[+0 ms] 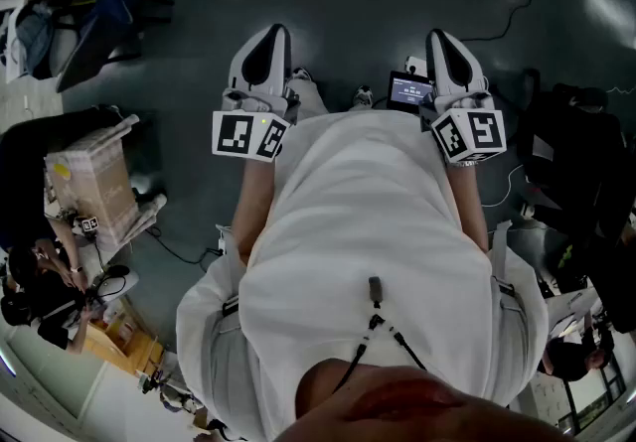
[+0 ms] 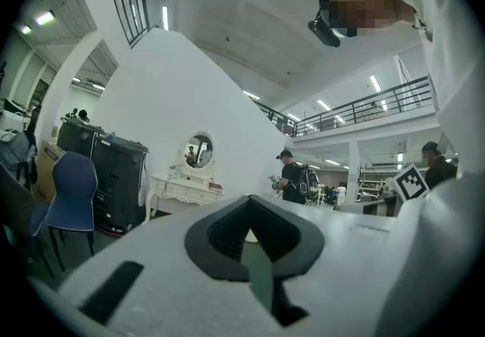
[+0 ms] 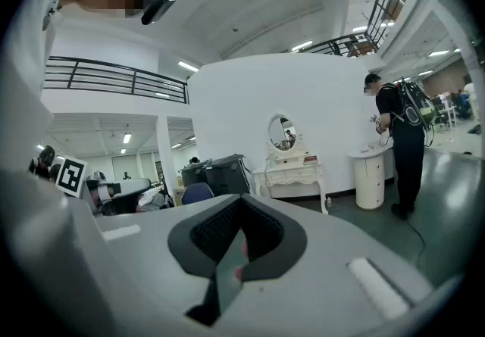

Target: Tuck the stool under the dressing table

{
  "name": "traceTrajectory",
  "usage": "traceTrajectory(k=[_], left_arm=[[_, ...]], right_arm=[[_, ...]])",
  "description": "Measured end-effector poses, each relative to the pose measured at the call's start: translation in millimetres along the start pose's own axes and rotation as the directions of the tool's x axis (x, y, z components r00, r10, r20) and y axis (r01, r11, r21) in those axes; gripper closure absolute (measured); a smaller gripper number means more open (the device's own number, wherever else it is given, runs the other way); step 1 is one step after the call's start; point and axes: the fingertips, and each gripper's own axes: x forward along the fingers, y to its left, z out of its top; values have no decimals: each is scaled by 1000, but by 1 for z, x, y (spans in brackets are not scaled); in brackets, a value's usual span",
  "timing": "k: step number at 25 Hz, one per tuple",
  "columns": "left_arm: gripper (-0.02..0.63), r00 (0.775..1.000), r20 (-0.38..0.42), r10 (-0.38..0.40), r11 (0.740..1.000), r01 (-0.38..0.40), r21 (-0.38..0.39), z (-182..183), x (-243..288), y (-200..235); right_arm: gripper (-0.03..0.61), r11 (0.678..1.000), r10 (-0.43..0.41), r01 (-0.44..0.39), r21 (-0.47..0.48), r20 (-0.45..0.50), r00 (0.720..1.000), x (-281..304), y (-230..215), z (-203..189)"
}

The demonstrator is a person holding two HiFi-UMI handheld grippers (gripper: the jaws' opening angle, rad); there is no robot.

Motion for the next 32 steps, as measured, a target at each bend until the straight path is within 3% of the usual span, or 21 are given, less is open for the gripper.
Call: traceTrajectory(k=[5,9,12,18,23,28,32], left_arm=[[607,999,-33,-5,1000,5,-1,-12,-4,-22],[607,999,-23,-31,999,31,6,-3,-5,-16],[607,998,-11,-60,998,60,-12,1,-9,-3],[607,994,-16,-112,993,112,-23,2,-32,35],[607,993,-35,-117,992,115,-56,-3,-64,70],[607,994,-26,-105,991,102,-91,-2,-75,102],[607,994,-34,-104,989,99,-107,-8,-52,110]], right_arm=[[571,999,-15,16,41,-35,999,-21,-19,-14],[571,999,-38,38,38,-16,999,-18,-10,-8],[571,998,-56,56,28,-5,998,-12,4,-5],[571,991,-95,94,94,-1,996,3,45,-14],[571,988,-143,143,60,-7,990,11,81,-26],[571,977,-208,207,53,17,978,12,85,-17],[571,973,-227,226,37,5,974,17,65,-15]])
